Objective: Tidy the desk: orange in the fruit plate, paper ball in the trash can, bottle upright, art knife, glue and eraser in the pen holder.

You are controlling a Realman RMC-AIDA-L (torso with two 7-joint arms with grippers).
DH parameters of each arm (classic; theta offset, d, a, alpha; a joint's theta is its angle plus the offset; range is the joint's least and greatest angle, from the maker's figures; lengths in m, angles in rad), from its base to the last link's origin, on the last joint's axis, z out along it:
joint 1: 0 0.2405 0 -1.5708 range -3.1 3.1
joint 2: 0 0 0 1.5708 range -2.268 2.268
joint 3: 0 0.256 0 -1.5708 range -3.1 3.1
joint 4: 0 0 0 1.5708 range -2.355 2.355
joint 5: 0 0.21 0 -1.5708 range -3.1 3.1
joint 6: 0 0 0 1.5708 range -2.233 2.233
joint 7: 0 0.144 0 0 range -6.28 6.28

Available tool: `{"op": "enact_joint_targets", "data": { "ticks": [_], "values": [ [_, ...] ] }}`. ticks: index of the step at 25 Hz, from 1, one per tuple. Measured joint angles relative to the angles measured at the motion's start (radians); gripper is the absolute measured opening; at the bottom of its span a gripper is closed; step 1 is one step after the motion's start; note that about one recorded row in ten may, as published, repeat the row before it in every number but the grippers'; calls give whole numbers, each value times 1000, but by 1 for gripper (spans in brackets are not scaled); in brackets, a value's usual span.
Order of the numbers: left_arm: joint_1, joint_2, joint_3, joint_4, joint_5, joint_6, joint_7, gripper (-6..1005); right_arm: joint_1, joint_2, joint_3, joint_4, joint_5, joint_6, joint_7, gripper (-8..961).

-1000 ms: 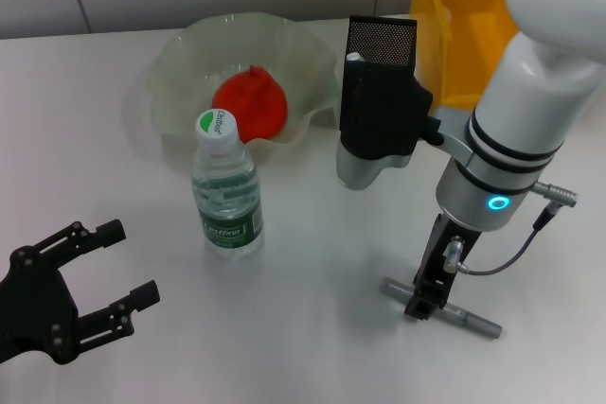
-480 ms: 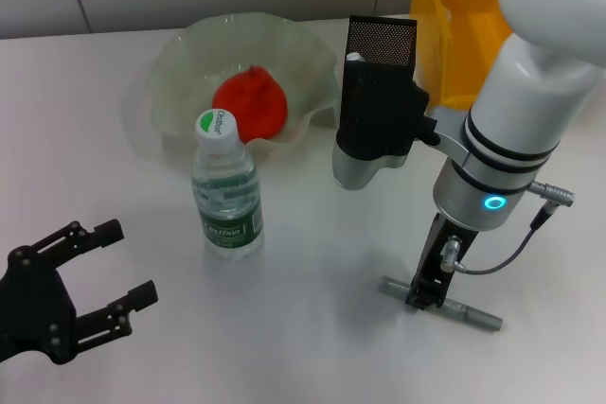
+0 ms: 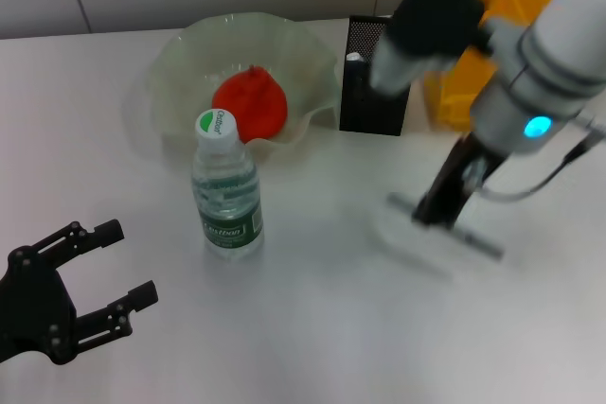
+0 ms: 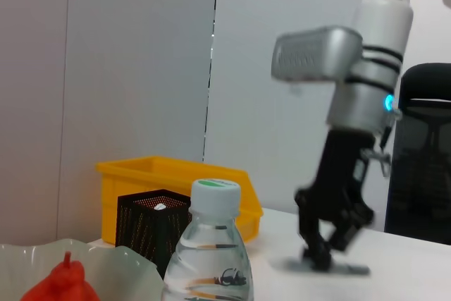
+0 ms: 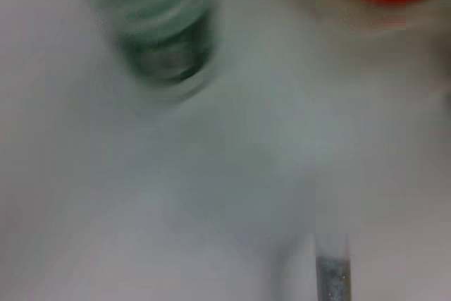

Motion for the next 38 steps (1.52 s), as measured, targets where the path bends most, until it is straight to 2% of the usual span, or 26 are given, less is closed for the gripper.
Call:
{"op": "enact_joint_targets", "data": {
  "ticks": [3, 7, 8, 11, 13, 14, 20, 26, 28, 38],
  "values": [
    [0, 0, -1, 0, 0, 1, 0, 807, -39, 0, 136, -141, -31, 14, -32, 142],
    [-2, -2, 0, 0, 0, 0, 0, 807, -67, 0, 196, -207, -20, 84, -51, 141],
    [-5, -2, 0, 0, 0, -4, 0, 807, -85, 0, 209, -229, -1, 153, -61, 141],
    [-8, -2, 0, 0, 0, -4, -1, 807, -95, 1, 215, -233, 10, 220, -70, 140],
    [-9, -2, -2, 0, 0, -4, -2, 807, -110, 2, 217, -215, 31, 343, -86, 140],
    [-9, -2, -4, 0, 0, -4, -2, 807, -110, 2, 217, -215, 31, 343, -86, 140],
    [-8, -3, -7, -13, 0, -6, -1, 806, -133, -1, 221, -134, 159, 578, -191, 139],
    [-6, -3, -7, -16, 0, -6, -4, 806, -129, -1, 212, -23, 202, 721, -260, 135],
    [-5, -4, -7, -19, 0, -6, -4, 806, -127, 0, 209, 31, 261, 769, -309, 143],
    [-8, -3, -6, -25, 0, -9, -8, 807, -111, 2, 207, 115, 324, 793, -357, 182]
  ]
}}
